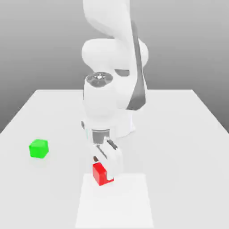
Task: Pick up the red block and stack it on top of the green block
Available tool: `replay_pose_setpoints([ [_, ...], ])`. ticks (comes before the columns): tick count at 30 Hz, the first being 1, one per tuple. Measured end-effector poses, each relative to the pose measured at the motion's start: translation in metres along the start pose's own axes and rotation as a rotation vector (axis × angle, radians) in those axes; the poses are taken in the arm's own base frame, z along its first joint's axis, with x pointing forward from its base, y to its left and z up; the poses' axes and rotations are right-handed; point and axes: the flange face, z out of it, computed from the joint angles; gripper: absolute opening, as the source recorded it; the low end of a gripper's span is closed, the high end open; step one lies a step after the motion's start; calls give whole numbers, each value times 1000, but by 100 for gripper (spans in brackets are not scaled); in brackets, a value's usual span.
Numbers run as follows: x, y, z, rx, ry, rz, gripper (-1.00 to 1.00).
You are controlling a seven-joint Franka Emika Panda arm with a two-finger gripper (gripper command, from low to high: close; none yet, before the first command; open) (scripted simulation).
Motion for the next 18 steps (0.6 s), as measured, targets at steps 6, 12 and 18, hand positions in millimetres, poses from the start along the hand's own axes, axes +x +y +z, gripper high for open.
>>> replay_pose_setpoints([
  [6, 0, 0, 2, 2, 0, 0, -100],
  [12, 0, -3, -36, 3, 0, -2, -100],
  [18, 43, -7, -72, 5, 3, 113, -100],
])
